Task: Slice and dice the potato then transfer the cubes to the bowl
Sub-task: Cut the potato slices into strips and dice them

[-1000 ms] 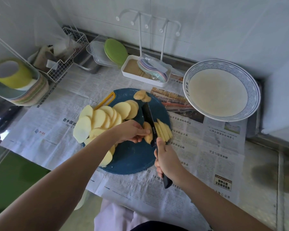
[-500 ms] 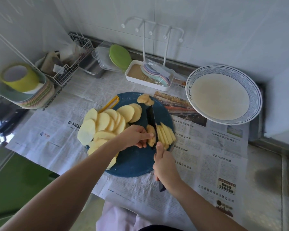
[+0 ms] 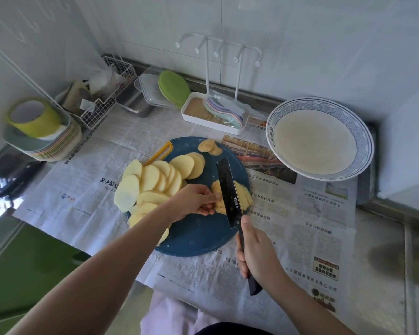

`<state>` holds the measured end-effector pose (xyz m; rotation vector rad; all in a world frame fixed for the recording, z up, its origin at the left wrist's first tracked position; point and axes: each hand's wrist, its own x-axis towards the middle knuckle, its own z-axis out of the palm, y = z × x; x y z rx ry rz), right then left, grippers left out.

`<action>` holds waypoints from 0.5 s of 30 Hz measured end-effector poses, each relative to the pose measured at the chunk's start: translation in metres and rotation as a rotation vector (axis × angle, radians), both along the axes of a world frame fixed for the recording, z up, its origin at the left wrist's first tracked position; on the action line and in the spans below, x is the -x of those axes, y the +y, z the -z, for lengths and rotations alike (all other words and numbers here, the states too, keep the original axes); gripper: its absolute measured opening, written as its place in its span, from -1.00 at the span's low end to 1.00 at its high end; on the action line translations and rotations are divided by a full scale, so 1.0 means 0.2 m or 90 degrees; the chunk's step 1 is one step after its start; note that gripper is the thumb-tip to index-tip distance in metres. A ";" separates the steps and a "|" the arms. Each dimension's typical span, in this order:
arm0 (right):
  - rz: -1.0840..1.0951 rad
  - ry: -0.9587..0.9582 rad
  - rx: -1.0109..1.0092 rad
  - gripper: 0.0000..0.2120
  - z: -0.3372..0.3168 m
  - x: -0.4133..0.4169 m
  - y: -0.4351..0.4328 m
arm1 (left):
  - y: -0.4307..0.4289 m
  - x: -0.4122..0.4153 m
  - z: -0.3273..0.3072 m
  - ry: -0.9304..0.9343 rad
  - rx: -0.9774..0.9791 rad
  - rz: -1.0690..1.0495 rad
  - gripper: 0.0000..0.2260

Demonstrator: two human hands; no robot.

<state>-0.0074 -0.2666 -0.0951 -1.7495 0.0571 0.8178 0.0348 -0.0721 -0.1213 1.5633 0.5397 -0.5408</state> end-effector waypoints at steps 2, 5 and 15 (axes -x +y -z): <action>-0.002 -0.002 0.002 -0.47 0.00 0.02 0.00 | 0.00 0.00 0.00 0.001 0.002 0.002 -0.80; -0.005 -0.013 0.012 -0.48 0.01 0.02 0.00 | 0.00 -0.01 0.00 0.004 0.000 0.006 -0.80; 0.020 0.025 -0.005 -0.47 0.01 -0.01 0.00 | 0.00 0.00 0.00 0.007 0.009 -0.003 -0.80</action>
